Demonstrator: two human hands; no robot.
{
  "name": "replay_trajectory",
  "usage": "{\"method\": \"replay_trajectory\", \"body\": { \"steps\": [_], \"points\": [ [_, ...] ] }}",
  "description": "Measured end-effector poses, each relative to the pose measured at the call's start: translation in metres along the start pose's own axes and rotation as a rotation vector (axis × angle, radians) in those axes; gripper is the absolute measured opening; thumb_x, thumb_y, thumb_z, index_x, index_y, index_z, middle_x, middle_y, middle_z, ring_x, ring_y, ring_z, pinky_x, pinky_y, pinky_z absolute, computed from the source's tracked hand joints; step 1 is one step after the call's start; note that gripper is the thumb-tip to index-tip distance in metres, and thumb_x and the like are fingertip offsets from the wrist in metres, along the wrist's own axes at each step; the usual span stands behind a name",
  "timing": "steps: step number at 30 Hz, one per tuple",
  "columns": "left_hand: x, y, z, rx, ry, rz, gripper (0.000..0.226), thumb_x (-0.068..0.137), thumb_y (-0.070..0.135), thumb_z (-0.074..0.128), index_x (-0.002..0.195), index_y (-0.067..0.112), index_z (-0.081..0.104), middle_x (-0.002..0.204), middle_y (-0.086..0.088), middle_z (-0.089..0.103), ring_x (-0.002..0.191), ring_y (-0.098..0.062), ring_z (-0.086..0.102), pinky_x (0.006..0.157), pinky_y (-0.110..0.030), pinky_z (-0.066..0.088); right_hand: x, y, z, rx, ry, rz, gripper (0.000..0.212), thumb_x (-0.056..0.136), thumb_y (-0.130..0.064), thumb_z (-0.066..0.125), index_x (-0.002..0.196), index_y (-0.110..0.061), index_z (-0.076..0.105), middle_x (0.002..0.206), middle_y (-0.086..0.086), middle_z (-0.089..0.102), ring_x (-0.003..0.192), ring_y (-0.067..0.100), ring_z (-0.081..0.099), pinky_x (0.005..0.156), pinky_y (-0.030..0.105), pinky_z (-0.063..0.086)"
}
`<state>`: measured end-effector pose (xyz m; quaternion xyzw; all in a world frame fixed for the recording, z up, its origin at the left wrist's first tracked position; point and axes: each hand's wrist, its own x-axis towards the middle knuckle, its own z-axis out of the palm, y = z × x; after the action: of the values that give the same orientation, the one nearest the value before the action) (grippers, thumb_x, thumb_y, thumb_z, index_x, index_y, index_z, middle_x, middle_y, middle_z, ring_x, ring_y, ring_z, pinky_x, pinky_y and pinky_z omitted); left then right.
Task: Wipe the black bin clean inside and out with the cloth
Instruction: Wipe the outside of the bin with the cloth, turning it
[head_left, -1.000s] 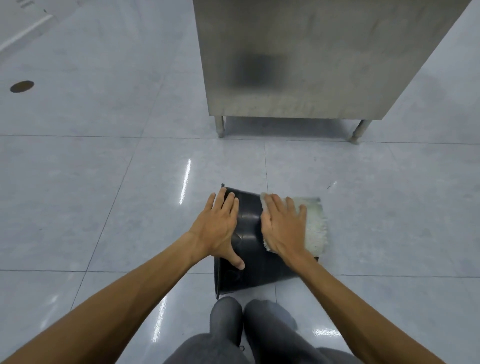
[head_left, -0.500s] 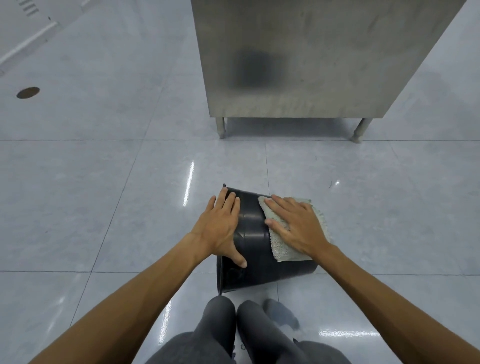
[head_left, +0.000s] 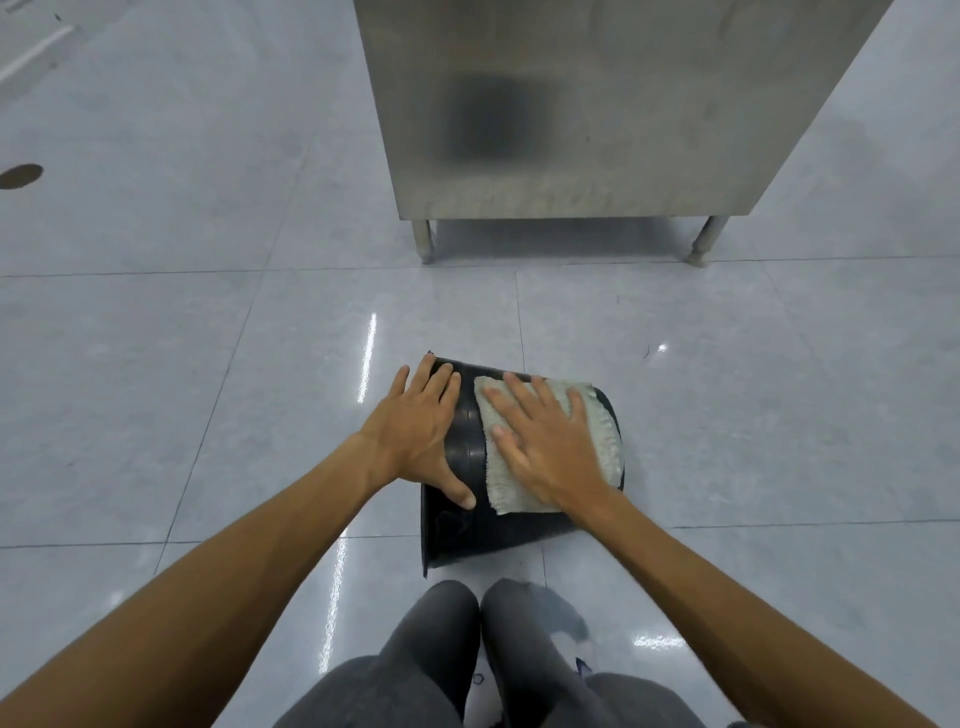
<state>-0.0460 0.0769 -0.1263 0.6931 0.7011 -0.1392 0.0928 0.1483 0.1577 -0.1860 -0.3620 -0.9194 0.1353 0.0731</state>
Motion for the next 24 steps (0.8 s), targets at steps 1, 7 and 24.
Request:
{"method": "replay_trajectory", "body": {
  "steps": [1, 7, 24],
  "points": [
    [0.000, 0.000, 0.000, -0.005, 0.001, -0.001, 0.158, 0.042, 0.103, 0.051, 0.156, 0.003, 0.006, 0.166, -0.014, 0.008, 0.152, -0.036, -0.008, 0.123, -0.055, 0.007, 0.000, 0.014, -0.003, 0.013, 0.003, 0.025, 0.065, 0.100, -0.071, 0.009, 0.159, -0.048, 0.024, 0.169, -0.005, 0.029, 0.156, 0.026, 0.026, 0.121, 0.066, 0.016],
    [-0.002, 0.004, 0.005, -0.020, -0.005, -0.018, 0.159, 0.043, 0.101, 0.055, 0.156, 0.002, 0.002, 0.166, -0.016, 0.003, 0.152, -0.036, -0.011, 0.123, -0.054, 0.006, 0.000, 0.026, -0.006, 0.005, 0.028, 0.147, 0.078, 0.093, -0.082, 0.005, 0.156, -0.047, 0.036, 0.164, -0.003, 0.040, 0.153, 0.031, 0.032, 0.119, 0.068, 0.018],
    [0.001, 0.002, 0.000, -0.070, -0.010, -0.035, 0.162, 0.035, 0.103, 0.052, 0.154, 0.001, 0.013, 0.162, -0.013, 0.018, 0.151, -0.035, 0.001, 0.123, -0.048, 0.019, 0.001, 0.041, -0.001, -0.021, 0.097, 0.120, 0.064, 0.096, -0.074, 0.026, 0.150, -0.044, 0.045, 0.157, -0.007, 0.049, 0.146, 0.030, 0.041, 0.118, 0.063, 0.023]
  ]
}}
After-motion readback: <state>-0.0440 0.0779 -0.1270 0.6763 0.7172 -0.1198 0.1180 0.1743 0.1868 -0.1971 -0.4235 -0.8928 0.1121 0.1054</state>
